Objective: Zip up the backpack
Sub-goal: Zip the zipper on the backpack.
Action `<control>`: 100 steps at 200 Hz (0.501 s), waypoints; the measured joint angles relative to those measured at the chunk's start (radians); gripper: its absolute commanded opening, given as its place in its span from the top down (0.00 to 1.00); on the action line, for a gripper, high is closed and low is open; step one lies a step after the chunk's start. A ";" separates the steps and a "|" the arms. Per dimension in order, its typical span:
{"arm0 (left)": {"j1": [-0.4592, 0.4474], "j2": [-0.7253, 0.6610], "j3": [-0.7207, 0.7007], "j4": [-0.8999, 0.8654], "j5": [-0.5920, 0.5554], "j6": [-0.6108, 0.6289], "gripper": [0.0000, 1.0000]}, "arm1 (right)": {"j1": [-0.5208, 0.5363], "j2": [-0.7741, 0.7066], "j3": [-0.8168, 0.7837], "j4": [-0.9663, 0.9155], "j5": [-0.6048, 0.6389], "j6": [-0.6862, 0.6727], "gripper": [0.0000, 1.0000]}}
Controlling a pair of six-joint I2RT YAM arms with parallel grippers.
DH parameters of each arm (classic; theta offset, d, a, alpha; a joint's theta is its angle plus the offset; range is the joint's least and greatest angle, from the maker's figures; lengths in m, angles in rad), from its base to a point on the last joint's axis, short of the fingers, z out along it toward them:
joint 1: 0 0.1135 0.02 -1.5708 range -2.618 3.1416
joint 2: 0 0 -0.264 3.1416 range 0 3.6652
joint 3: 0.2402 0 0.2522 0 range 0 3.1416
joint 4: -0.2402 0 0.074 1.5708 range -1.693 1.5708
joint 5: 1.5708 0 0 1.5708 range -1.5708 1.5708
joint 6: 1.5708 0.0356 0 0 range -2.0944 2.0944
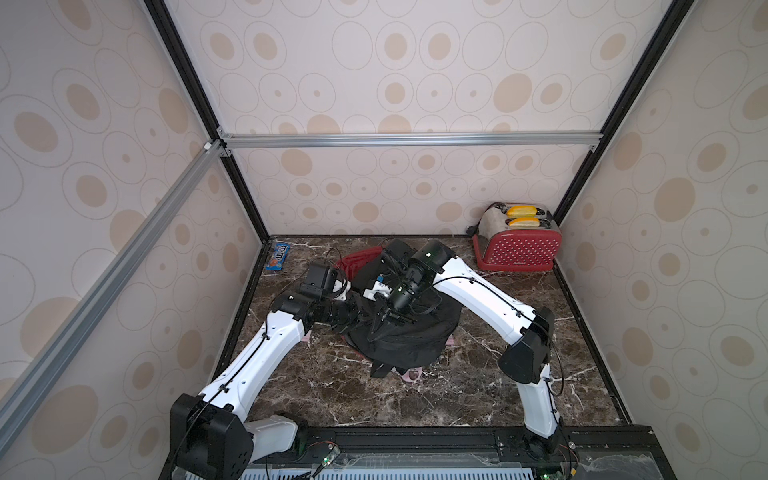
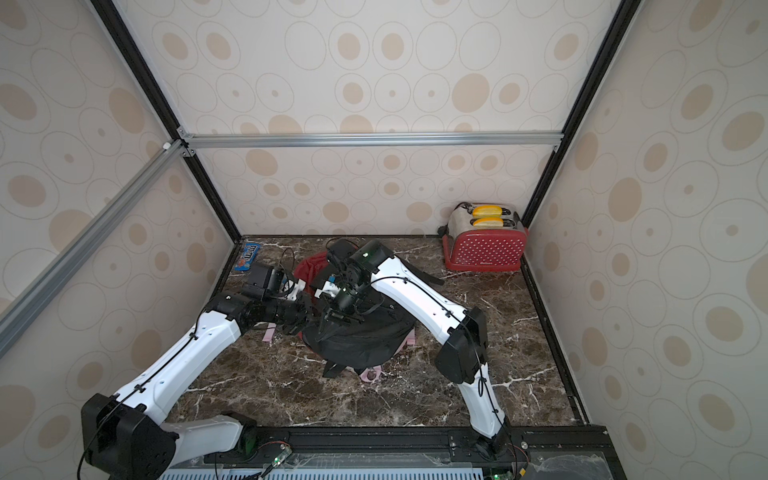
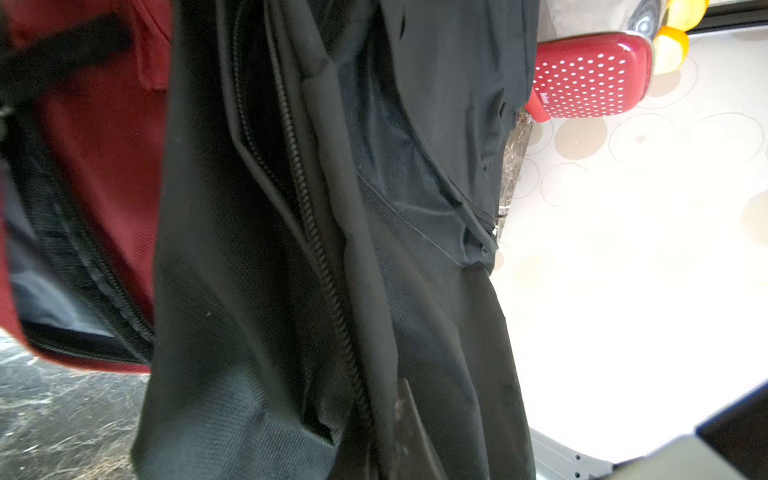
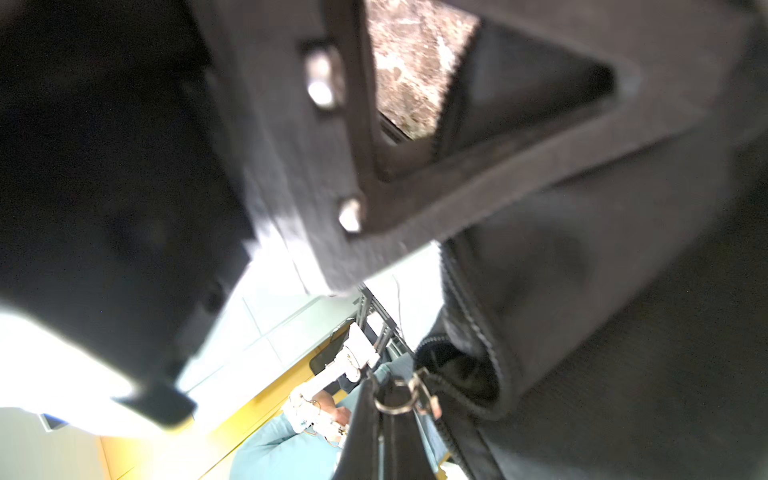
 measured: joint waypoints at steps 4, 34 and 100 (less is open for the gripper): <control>0.000 0.000 0.009 -0.011 -0.008 0.007 0.73 | 0.000 0.000 0.000 0.007 -0.004 0.010 1.00; 0.024 -0.005 0.103 -0.090 -0.055 0.057 0.50 | -0.014 0.008 0.009 0.089 -0.031 0.078 1.00; 0.064 -0.181 0.245 -0.275 -0.296 0.114 0.48 | -0.116 0.195 0.248 0.223 -0.076 0.245 1.00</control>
